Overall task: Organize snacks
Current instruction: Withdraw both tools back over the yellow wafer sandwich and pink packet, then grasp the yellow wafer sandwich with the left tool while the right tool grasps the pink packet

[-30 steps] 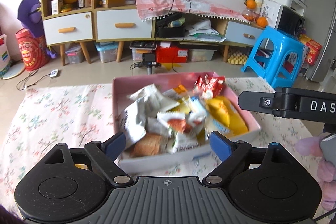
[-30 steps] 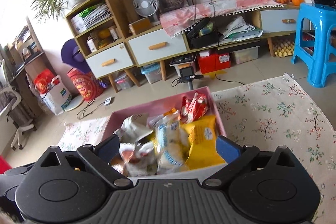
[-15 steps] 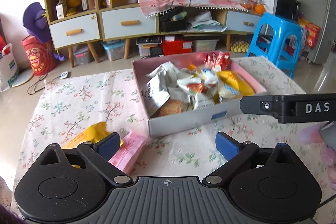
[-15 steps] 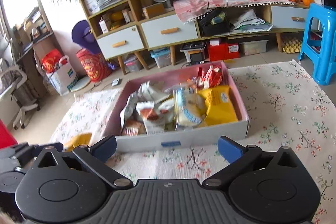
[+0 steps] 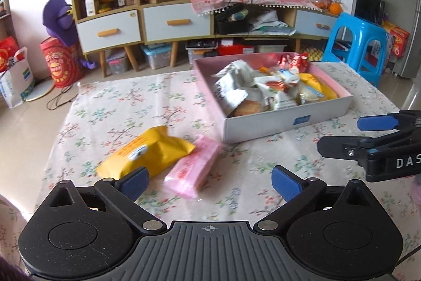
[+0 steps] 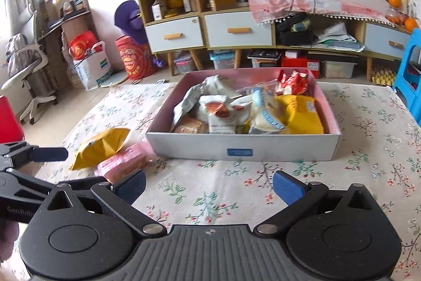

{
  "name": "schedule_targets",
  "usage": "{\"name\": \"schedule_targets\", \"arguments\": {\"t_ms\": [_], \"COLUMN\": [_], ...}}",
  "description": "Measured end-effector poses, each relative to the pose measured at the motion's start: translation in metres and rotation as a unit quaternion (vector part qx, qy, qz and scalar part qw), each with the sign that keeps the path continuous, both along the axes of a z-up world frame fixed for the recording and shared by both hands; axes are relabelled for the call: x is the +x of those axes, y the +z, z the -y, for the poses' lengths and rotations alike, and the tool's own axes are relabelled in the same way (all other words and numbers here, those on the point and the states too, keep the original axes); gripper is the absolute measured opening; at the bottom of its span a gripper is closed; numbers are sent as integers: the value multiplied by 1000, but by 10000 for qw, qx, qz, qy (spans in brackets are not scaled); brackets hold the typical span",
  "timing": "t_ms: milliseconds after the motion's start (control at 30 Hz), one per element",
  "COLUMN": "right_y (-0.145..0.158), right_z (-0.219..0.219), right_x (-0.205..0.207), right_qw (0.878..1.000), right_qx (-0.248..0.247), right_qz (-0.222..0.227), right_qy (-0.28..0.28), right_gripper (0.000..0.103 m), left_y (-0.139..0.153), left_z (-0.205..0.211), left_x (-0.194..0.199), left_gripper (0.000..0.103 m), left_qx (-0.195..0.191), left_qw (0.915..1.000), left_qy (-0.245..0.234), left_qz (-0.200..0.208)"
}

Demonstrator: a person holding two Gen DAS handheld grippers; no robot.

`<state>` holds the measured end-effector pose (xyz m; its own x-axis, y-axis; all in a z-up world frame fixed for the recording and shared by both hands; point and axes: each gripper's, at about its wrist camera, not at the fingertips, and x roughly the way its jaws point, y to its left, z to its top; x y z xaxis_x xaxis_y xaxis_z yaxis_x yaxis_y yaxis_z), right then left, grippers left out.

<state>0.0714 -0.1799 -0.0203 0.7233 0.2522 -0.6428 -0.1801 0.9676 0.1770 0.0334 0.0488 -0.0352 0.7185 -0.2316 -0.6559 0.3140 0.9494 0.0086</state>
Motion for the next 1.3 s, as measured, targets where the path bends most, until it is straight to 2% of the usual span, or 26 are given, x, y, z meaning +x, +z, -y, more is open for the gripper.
{"name": "schedule_targets", "arguments": {"t_ms": [333,600,867,1033,1133,1233,1300], "right_y": [-5,-14,-21,-24,-26,-28,-29], "right_z": [-21,-44,-68,-80,-85,-90,-92], "right_x": [1,12,31,44,51,55,57], "right_qw": [9999,9997,9987,9974,9964,9955,9952], "right_qx": [-89,-144,197,421,542,650,689], "right_qz": [-34,-170,-471,-580,-628,-653,-663], "right_qy": [125,98,-11,-90,-151,-200,-199], "right_gripper": [93,93,94,94,94,94,94], "left_y": [-18,-28,-29,-29,-32,-34,-36], "left_z": [-45,-79,-96,-101,-99,-99,-101], "left_x": [-8,-4,23,44,53,59,62], "left_gripper": [101,101,100,100,98,87,65], "left_qx": [90,17,153,-95,-117,-271,-390], "left_qw": [9997,9988,9989,9993,9995,9995,9992], "left_qy": [233,488,12,-213,-193,-128,-93], "left_qz": [21,77,451,304,237,115,-8]}}
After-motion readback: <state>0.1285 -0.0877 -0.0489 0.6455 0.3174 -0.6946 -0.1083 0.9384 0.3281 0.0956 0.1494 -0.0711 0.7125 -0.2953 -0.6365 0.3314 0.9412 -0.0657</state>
